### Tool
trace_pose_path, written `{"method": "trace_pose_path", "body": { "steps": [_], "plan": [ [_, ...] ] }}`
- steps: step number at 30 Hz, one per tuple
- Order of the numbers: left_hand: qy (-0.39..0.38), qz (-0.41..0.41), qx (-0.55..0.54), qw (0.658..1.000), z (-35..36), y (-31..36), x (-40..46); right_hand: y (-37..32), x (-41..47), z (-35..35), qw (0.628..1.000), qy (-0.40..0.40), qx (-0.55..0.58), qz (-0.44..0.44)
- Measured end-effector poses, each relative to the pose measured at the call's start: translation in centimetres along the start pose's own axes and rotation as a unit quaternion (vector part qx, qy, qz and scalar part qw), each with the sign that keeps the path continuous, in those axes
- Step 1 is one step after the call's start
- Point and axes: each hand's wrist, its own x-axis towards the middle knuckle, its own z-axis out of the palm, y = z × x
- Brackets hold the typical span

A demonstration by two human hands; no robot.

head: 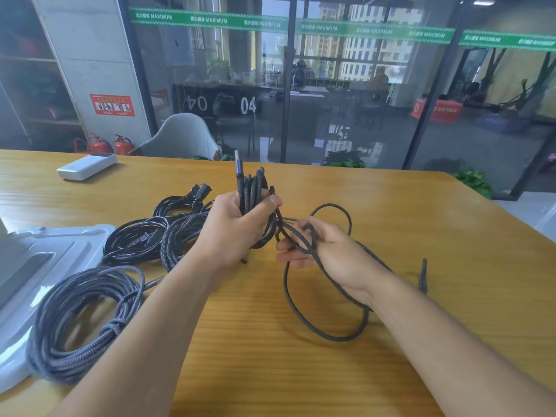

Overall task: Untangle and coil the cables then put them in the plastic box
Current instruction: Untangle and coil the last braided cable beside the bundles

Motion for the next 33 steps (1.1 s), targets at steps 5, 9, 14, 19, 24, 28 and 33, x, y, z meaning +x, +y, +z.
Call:
{"method": "trace_pose_path", "body": {
  "steps": [5, 9, 14, 19, 24, 28, 33],
  "plan": [
    [0.013, 0.0, -0.021, 1.0, -0.3, 0.2, 0.1, -0.5, 0.3, -0.9, 0.984, 0.124, 0.118, -0.05],
    [0.024, -0.007, -0.015, 1.0, -0.5, 0.0, 0.4, -0.3, 0.4, -1.2, 0.961, 0.195, 0.152, -0.124],
    [0.042, -0.021, -0.006, 0.999, -0.6, -0.7, 0.7, -0.9, 0.2, -2.2, 0.938, 0.238, 0.166, -0.187],
    [0.054, -0.029, -0.001, 0.998, -0.7, -1.0, 0.9, -1.9, -0.4, -3.6, 0.94, 0.273, 0.18, -0.096],
    [0.071, -0.025, -0.004, 0.997, -1.1, -1.2, 1.1, -1.6, -0.4, -4.4, 0.98, 0.188, 0.059, 0.007],
    [0.059, -0.027, 0.005, 0.998, -1.0, -1.4, 1.1, -1.7, -0.5, -4.7, 0.987, 0.155, 0.037, 0.034],
    [0.08, -0.022, 0.019, 0.996, -0.9, -1.6, 1.2, -2.4, -1.5, -5.1, 0.992, 0.032, -0.07, 0.096]
  ]
}}
